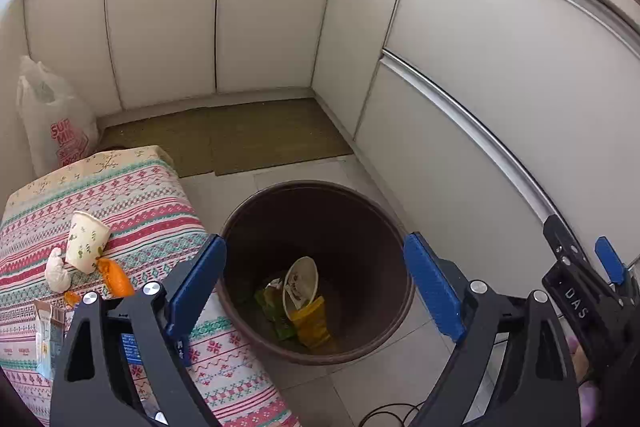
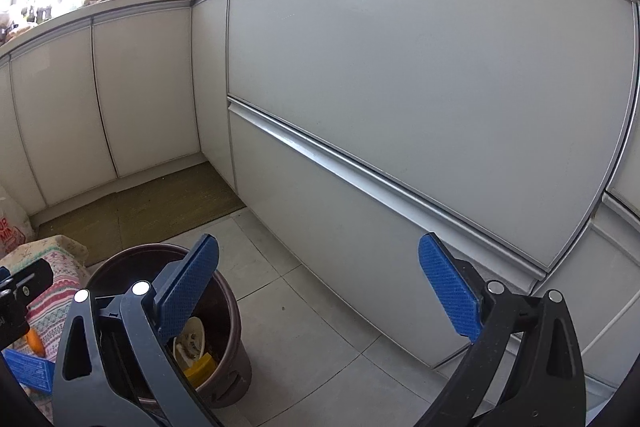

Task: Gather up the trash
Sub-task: 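Move the left tool back to the table and close on the milk carton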

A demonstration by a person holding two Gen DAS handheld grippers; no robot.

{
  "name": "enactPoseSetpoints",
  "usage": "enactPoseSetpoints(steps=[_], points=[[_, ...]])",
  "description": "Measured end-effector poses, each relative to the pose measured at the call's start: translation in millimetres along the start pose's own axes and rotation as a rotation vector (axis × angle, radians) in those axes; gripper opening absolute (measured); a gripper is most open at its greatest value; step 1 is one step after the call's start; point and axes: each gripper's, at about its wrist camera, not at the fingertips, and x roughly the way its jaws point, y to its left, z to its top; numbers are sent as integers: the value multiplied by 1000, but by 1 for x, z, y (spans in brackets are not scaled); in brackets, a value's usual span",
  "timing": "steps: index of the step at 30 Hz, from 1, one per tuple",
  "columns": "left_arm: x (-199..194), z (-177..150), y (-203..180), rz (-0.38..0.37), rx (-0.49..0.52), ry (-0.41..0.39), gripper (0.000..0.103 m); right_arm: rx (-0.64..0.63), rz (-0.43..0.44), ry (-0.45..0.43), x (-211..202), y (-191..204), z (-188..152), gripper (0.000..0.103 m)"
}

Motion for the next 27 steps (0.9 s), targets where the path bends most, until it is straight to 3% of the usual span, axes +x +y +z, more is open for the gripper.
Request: enactPoseSetpoints(steps=[8, 14, 20, 27], points=[[-10, -18, 81, 150, -68, 64, 89, -21, 199, 109, -26, 47, -16, 96], [-29, -32, 168, 243, -183, 107, 89, -194, 297, 147, -47, 114, -46, 96], [-37, -56, 242, 342, -212, 187, 89, -385, 389, 152, -70, 177, -74, 96], [-26, -97, 304, 368, -269, 314, 89, -511, 457, 155, -91, 230, -96, 96]])
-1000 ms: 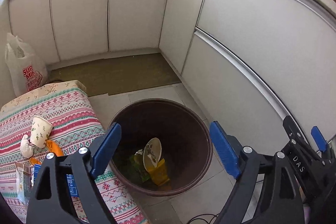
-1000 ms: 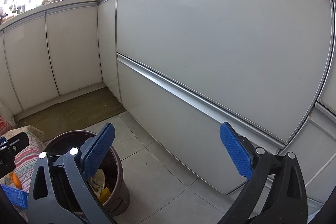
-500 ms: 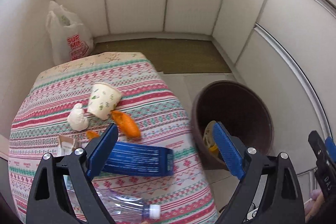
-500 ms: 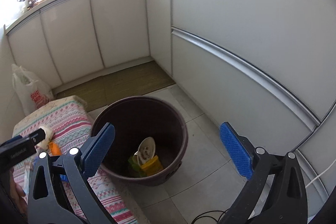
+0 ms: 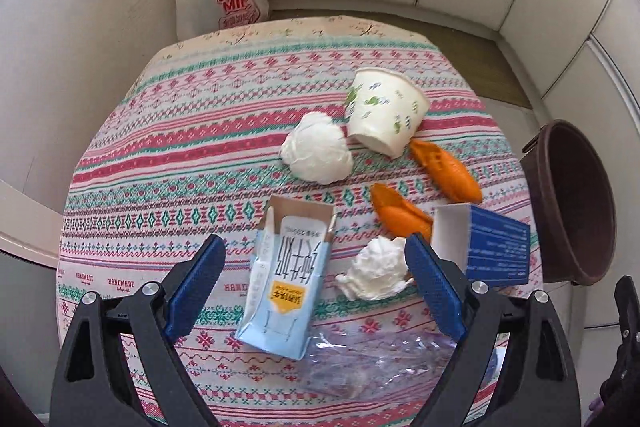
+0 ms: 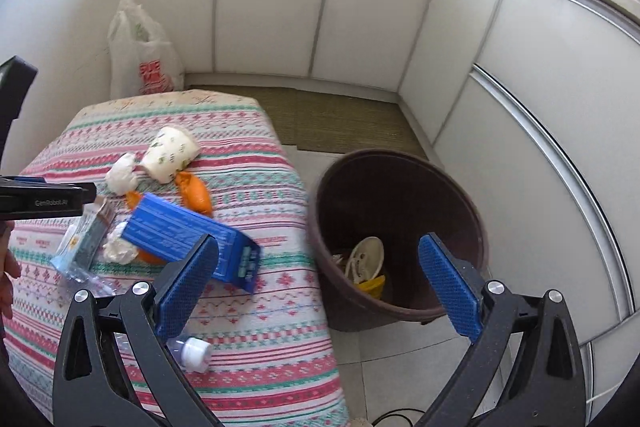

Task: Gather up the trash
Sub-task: 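Move the left tool back to the table and close on the milk carton, then grasp the white crumpled bag with the right tool while the left tool holds the milk carton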

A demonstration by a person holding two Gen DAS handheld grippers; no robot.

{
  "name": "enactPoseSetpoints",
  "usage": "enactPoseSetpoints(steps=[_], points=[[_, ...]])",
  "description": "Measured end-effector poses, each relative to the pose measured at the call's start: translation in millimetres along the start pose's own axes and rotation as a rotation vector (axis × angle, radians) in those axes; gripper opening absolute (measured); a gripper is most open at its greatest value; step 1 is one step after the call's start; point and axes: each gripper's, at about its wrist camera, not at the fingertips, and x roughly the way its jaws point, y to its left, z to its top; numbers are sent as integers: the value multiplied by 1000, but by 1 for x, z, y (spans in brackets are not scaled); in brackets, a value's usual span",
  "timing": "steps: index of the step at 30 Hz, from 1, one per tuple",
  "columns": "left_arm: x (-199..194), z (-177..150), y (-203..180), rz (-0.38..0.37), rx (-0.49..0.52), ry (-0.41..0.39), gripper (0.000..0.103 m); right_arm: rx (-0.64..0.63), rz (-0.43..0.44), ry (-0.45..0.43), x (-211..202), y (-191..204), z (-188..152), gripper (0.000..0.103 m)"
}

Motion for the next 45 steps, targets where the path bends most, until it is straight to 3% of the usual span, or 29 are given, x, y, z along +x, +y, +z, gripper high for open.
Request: enactPoseSetpoints(steps=[7, 14, 20, 25, 30, 33, 37, 45], points=[[39, -6, 21, -45, -17, 95, 89, -76, 38, 17, 6, 41, 4, 96], [66, -7, 24, -57, -36, 125, 87, -89, 59, 32, 16, 64, 9, 96], [78, -2, 28, -73, -29, 147, 63, -85, 70, 46, 27, 76, 15, 96], [73, -5, 31, -63, -23, 116, 61, -100, 82, 48, 31, 87, 19, 96], [40, -3, 54, -54, -76, 54, 60, -99, 106, 47, 37, 99, 29, 96], [3, 0, 81, -86, -168, -2, 60, -105, 125, 39, 38, 108, 40, 96], [-55, -6, 106, -71, -237, -117, 60, -117, 182, 40, 41, 126, 56, 96], [-108, -29, 156, -127, -388, -233, 60, -173, 291, 178, 82, 201, 94, 96]])
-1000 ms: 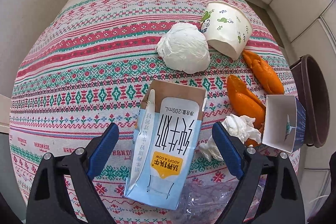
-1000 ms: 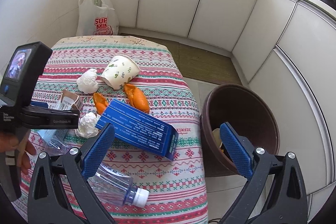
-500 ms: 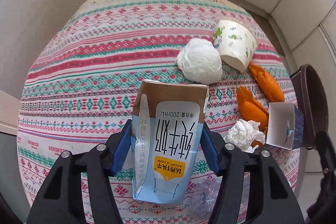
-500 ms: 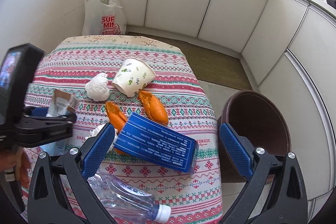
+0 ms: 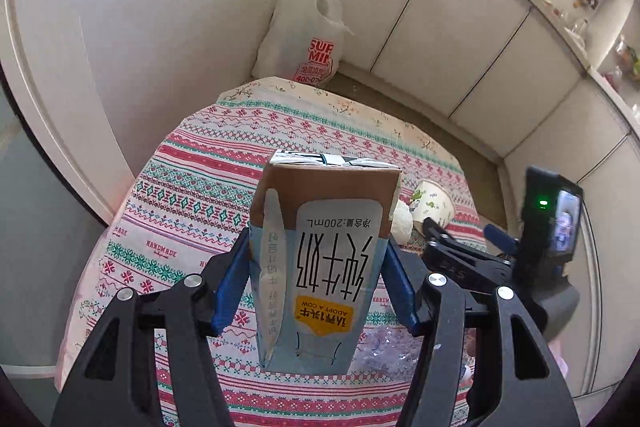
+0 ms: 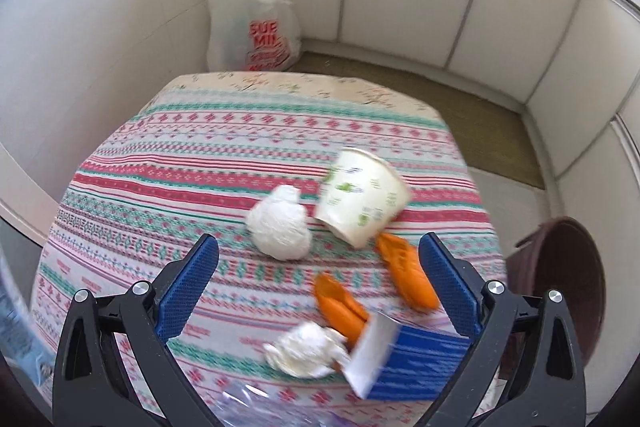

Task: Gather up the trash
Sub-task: 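Grasp the white crumpled bag with the right tool while the left tool holds the milk carton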

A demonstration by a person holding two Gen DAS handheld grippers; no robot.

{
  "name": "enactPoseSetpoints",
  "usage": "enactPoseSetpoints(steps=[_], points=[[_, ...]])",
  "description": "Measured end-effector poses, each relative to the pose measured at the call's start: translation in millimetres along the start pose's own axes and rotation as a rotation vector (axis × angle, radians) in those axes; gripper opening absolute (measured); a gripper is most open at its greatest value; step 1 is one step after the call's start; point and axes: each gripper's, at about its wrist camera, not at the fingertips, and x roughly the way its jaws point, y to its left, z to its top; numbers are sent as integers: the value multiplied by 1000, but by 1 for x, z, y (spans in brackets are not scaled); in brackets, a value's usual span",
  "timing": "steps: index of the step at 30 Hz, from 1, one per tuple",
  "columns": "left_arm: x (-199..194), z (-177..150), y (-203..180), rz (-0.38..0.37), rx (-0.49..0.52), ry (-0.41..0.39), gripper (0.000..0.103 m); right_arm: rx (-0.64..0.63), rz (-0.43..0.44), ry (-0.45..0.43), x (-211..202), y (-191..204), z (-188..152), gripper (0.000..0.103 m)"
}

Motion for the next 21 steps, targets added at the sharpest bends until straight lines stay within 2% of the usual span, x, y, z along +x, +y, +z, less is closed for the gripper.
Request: enactPoseSetpoints(steps=[4, 6, 9, 16, 19, 21], points=[[-5, 10, 9, -17, -29, -18, 60, -70, -27, 39, 25, 25, 12, 95], [-8, 10, 9, -24, -34, -18, 60, -77, -21, 68, 38, 32, 17, 90], [-9, 10, 9, -32, -37, -22, 60, -61, -22, 119, 56, 38, 20, 78], [-15, 12, 9, -24, -16, -50, 60, -9, 3, 206, 85, 41, 18, 76], [-15, 12, 12, -23, -23, -46, 60, 9, 0, 224, 94, 38, 15, 73], [-14, 13, 15, -25, -31, -41, 60, 14, -6, 217, 96, 37, 14, 67]])
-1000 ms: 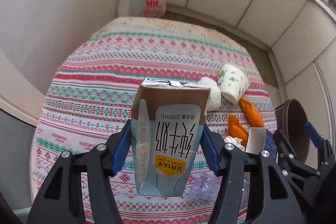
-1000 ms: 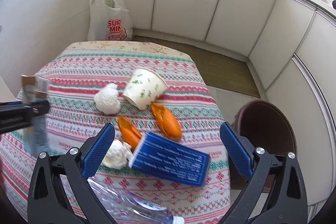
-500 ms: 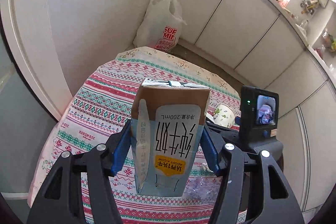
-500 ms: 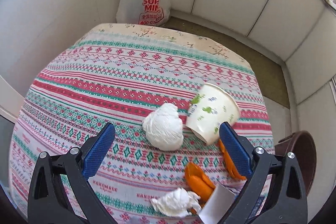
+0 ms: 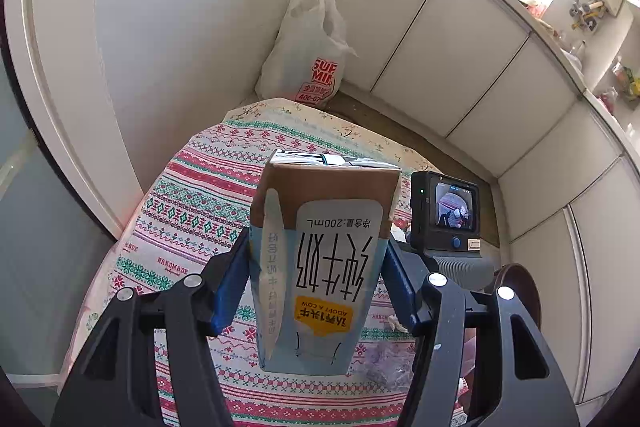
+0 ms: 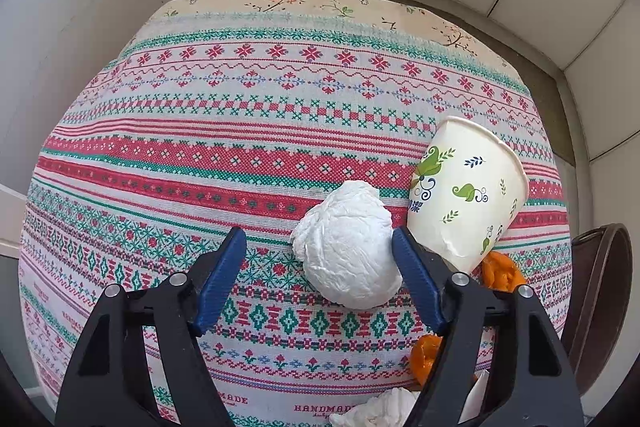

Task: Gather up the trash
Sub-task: 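Grasp the white crumpled bag with the right tool while the left tool holds the milk carton, then carry the white bag over the brown bin and open the right tool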

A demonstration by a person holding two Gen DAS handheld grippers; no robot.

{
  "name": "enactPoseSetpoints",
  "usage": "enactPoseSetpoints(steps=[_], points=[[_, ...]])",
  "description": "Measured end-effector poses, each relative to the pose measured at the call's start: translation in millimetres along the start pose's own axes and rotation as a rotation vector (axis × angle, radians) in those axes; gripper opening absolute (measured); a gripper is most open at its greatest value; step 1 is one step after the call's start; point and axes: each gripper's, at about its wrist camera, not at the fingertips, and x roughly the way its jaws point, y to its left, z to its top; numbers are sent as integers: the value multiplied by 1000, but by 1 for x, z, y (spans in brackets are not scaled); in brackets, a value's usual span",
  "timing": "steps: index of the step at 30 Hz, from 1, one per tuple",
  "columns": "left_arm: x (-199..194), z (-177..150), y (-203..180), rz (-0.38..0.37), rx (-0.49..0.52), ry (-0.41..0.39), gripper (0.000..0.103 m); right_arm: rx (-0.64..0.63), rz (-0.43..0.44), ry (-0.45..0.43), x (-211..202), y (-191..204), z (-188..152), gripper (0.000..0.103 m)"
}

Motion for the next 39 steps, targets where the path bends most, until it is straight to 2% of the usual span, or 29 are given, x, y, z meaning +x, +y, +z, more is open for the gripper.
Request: enactPoseSetpoints(steps=[1, 3, 6, 11, 15, 24, 29, 39], points=[[0, 0, 1, -2, -3, 0, 60, 1, -6, -3, 1, 0, 0, 64], [-1, 0, 1, -4, -1, -2, 60, -7, -28, -8, 1, 0, 1, 48], [-2, 0, 0, -8, -1, -4, 60, -16, -72, -17, 3, -2, 2, 36], [0, 1, 4, -20, -15, 9, 60, -53, -142, -64, 2, 4, -8, 32], [-4, 2, 5, -21, -17, -5, 60, -100, -176, -119, -2, 16, -15, 22], [-5, 3, 10, -36, -38, -2, 60, -101, -130, -184, -38, 24, -4, 21], [-7, 4, 10, -45, -46, -7, 60, -89, -112, -273, -80, 16, 6, 21], [-7, -3, -8, -78, -30, -20, 60, -4, -105, -474, -180, -45, 0, 21]])
